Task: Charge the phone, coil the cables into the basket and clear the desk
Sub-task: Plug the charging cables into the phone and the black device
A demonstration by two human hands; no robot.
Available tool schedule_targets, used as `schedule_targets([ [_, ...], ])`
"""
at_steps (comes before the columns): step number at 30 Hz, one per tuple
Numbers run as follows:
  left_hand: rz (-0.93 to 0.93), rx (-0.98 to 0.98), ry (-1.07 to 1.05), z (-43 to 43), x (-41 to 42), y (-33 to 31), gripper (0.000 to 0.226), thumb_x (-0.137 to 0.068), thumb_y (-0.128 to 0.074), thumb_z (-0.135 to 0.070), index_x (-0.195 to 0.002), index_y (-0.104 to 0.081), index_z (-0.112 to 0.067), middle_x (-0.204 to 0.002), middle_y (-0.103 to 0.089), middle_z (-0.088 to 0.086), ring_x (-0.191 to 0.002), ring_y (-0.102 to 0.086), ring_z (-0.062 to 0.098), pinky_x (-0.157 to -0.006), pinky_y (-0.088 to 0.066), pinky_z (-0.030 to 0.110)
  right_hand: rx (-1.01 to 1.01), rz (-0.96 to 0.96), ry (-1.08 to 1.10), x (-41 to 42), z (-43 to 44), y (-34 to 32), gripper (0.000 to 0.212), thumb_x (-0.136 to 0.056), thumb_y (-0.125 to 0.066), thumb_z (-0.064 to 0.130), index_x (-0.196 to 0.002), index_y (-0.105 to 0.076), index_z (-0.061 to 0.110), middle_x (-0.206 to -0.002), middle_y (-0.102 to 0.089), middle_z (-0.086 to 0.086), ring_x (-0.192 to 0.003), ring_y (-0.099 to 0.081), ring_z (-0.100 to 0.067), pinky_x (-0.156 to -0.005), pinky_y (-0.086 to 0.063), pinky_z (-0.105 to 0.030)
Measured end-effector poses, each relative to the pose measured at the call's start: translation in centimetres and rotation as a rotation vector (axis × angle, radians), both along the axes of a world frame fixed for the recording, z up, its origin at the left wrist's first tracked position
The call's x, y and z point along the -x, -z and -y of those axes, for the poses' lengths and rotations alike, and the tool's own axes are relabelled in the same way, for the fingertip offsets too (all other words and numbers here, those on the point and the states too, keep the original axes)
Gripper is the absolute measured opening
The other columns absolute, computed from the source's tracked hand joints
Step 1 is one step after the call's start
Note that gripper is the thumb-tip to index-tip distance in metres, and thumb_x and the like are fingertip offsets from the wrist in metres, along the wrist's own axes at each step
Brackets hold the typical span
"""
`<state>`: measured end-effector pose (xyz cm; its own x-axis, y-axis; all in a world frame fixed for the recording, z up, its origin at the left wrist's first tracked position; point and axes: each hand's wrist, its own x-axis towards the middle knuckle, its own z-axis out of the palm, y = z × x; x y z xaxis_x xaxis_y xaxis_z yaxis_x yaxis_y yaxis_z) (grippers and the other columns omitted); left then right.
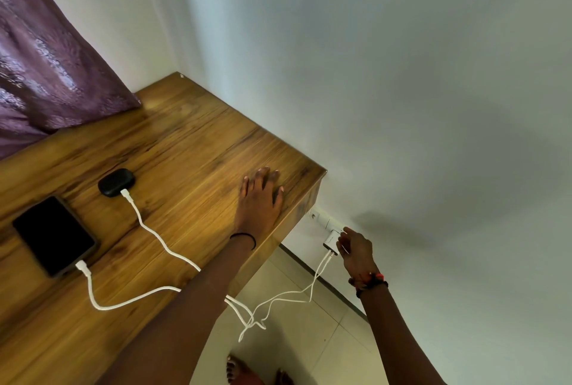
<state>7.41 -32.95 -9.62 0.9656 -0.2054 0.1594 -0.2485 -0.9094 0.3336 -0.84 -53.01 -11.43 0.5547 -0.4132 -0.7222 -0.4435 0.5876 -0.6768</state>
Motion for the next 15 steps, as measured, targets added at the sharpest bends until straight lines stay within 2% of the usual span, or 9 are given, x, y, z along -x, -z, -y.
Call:
schedule_targets([
  [3,-0.061,0.117,0.027,-0.3,-0.1,-0.8,0.040,-0.098,-0.039,-0.033,-0.134,-0.042,-0.018,-0.144,-0.036,0.006,-0.136,-0.031,0.021,-0.118,-0.018,0.041,-0.043,0.089,0.011,-0.2,-0.8,-2.5,0.023,-0.092,-0.052,0.003,-0.113,-0.058,-0.002,-0.094,-0.057,-0.014,-0.077,-0.056,-0.019,-0.082,-0.049,-0.029],
  [6,-0.093,0.360,-0.021,-1.4,0.1,-2.5,0.037,-0.096,-0.044,-0.027,-0.131,-0.047,-0.014,-0.138,-0.041,0.006,-0.127,-0.039,0.021,-0.111,-0.030,0.037,-0.007,0.166,-0.046,-0.9,-2.0,-5.3,0.027,-0.092,-0.053,0.008,-0.117,-0.059,-0.001,-0.108,-0.058,-0.014,-0.095,-0.057,-0.023,-0.096,-0.046,-0.034],
  [8,-0.079,0.487,-0.065,-2.6,0.4,-3.9,0.035,-0.096,-0.045,-0.026,-0.130,-0.048,-0.015,-0.134,-0.043,0.004,-0.122,-0.044,0.019,-0.107,-0.037,0.037,0.020,0.211,-0.081,-1.5,-3.2,-7.2,0.024,-0.092,-0.052,0.008,-0.114,-0.061,0.002,-0.102,-0.062,-0.010,-0.092,-0.058,-0.021,-0.095,-0.046,-0.035],
  [10,-0.042,0.576,-0.117,-4.2,0.6,-5.2,0.033,-0.096,-0.046,-0.025,-0.128,-0.050,-0.016,-0.131,-0.045,0.004,-0.120,-0.047,0.017,-0.103,-0.038,0.030,0.034,0.265,-0.132,-2.2,-4.9,-9.0,0.023,-0.093,-0.048,0.005,-0.111,-0.062,0.003,-0.094,-0.063,-0.007,-0.085,-0.059,-0.018,-0.088,-0.048,-0.033],
  [12,0.011,0.613,-0.173,-6.2,0.7,-6.4,0.032,-0.096,-0.047,-0.023,-0.127,-0.051,-0.015,-0.129,-0.046,0.005,-0.119,-0.047,0.017,-0.099,-0.034,0.022,0.032,0.328,-0.196,-2.9,-7.0,-10.7,0.024,-0.092,-0.048,0.002,-0.111,-0.062,0.002,-0.087,-0.062,-0.005,-0.079,-0.057,-0.015,-0.078,-0.048,-0.028],
  [15,0.107,0.609,-0.205,-9.6,1.2,-7.6,0.031,-0.097,-0.047,-0.023,-0.126,-0.052,-0.015,-0.128,-0.048,0.005,-0.119,-0.047,0.015,-0.102,-0.034,0.025,0.052,0.372,-0.297,-4.2,-10.7,-12.5,0.023,-0.092,-0.047,-0.002,-0.110,-0.061,0.000,-0.085,-0.060,-0.004,-0.074,-0.055,-0.012,-0.070,-0.046,-0.024],
])
